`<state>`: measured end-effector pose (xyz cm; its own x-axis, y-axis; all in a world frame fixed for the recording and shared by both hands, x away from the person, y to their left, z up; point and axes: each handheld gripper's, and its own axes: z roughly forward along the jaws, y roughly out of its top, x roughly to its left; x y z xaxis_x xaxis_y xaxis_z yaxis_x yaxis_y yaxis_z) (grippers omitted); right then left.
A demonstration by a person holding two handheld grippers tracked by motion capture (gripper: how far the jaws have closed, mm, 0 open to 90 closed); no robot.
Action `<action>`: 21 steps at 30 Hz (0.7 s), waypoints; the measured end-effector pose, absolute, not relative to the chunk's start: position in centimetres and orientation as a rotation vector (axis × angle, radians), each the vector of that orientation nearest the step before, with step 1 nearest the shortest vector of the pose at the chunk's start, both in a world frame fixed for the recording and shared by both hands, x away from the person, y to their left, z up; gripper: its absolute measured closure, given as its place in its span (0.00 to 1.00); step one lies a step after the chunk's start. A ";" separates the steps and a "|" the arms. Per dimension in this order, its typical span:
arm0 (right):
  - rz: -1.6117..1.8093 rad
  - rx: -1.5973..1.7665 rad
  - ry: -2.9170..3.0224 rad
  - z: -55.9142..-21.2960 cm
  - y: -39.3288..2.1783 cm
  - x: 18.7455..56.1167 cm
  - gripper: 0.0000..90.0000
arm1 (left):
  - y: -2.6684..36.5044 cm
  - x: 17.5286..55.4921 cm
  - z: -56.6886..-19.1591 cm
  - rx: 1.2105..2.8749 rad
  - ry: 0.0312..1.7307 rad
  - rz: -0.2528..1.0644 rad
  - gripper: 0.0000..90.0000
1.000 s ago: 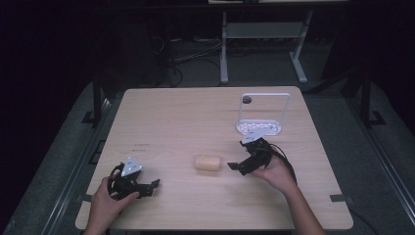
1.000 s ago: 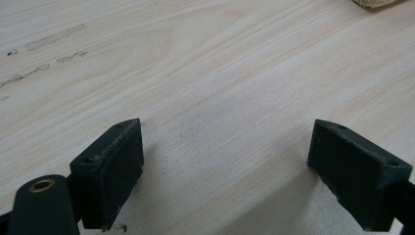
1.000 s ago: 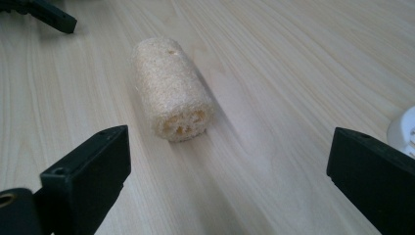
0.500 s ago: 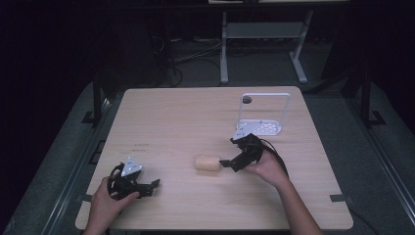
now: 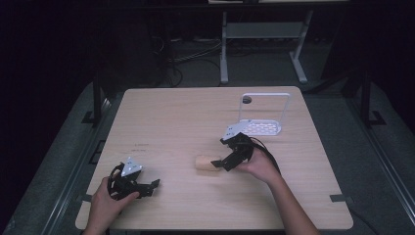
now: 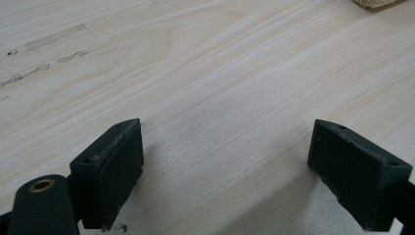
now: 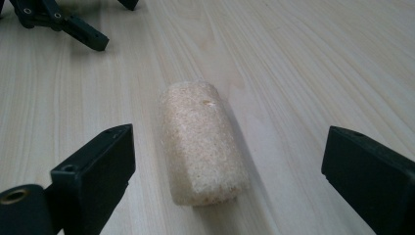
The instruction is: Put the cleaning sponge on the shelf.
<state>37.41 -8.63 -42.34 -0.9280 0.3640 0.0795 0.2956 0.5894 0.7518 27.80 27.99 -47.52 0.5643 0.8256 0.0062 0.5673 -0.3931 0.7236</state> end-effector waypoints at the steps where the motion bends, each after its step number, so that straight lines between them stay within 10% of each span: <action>1: 1.266 0.559 2.732 -42.5 -8.4 37.5 0.07 | 28.0 27.8 -47.5 2.111 1.110 0.484 0.14; 21: 1.147 0.442 2.845 -44.5 -5.1 38.1 0.15 | 28.0 27.8 -47.5 2.113 1.112 0.482 0.14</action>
